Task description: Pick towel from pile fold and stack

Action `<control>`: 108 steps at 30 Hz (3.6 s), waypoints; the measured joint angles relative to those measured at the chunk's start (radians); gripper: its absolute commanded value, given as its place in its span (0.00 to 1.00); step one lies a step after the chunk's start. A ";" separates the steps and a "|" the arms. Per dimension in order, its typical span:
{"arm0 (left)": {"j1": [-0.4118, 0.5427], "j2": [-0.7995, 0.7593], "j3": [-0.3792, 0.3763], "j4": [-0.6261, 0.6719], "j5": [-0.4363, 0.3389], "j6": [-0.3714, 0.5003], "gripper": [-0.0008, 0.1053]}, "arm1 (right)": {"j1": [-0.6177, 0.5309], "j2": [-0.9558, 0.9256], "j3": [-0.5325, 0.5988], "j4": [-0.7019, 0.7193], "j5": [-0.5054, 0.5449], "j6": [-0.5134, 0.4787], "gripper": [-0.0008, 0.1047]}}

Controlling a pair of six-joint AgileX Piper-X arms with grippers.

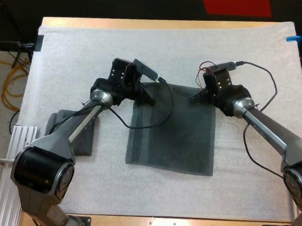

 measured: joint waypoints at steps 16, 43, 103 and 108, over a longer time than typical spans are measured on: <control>0.000 -0.121 -0.118 0.049 -0.114 0.048 0.50 | 0.000 -0.130 -0.002 0.016 0.080 -0.039 0.61; -0.002 -0.931 -0.095 0.702 -0.022 -0.178 0.50 | 0.000 -0.984 0.123 0.703 -0.158 0.234 0.61; -0.002 -1.223 0.432 0.759 0.114 -0.401 0.50 | 0.000 -0.490 0.761 -0.077 -0.755 0.706 0.01; -0.002 -1.198 0.470 0.706 0.176 -0.401 0.50 | 0.000 -0.490 0.761 -0.077 -0.748 0.681 0.01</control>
